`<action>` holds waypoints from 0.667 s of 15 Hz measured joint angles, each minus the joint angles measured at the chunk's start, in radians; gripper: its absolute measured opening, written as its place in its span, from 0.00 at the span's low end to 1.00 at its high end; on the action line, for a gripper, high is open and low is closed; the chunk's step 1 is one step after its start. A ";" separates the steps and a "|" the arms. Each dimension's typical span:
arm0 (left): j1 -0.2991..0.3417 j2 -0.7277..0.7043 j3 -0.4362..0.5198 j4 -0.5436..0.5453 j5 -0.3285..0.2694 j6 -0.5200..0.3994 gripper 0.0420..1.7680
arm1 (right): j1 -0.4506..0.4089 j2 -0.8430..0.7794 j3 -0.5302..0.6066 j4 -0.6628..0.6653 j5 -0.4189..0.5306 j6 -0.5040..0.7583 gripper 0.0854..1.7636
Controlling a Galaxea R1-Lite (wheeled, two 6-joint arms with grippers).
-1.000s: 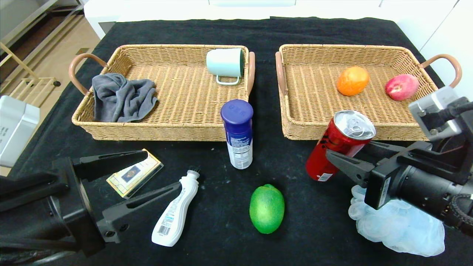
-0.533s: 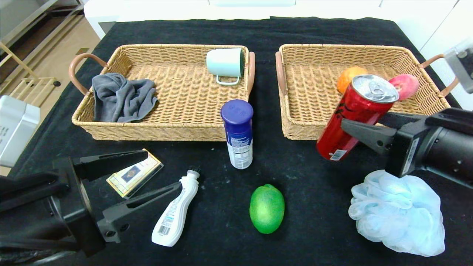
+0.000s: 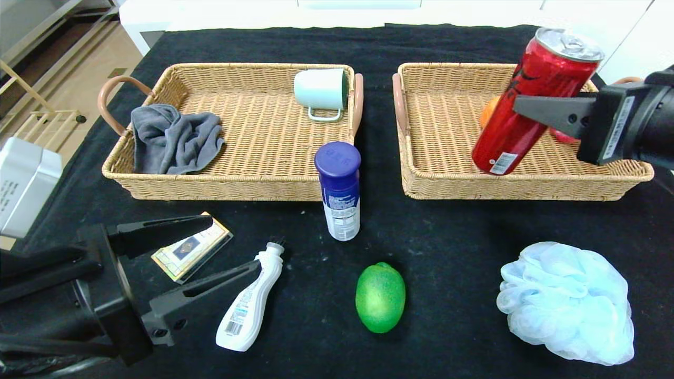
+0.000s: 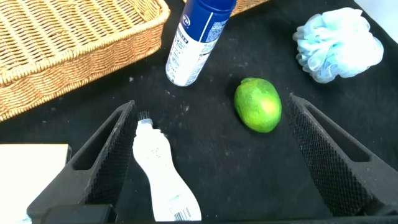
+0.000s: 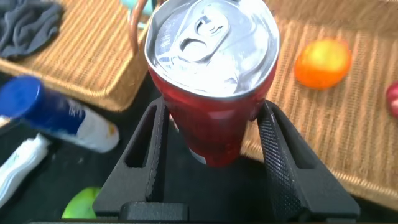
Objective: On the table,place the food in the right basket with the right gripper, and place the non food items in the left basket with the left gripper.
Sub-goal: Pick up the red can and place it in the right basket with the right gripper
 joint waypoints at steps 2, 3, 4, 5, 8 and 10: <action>0.000 0.000 0.000 0.000 0.001 0.004 0.97 | -0.039 0.034 -0.048 0.004 0.018 -0.002 0.52; 0.000 0.000 0.000 0.000 0.001 0.006 0.97 | -0.060 0.057 -0.073 0.005 0.026 -0.003 0.52; 0.000 -0.001 0.000 0.000 0.001 0.006 0.97 | -0.078 0.080 -0.094 0.004 0.037 -0.004 0.52; 0.000 -0.002 0.000 -0.001 0.002 0.006 0.97 | -0.096 0.104 -0.114 0.001 0.044 -0.003 0.52; 0.000 0.002 -0.001 -0.004 0.002 0.006 0.97 | -0.157 0.187 -0.186 -0.016 0.048 0.002 0.51; 0.000 0.003 -0.001 -0.007 0.002 0.006 0.97 | -0.187 0.246 -0.236 -0.054 0.049 0.003 0.51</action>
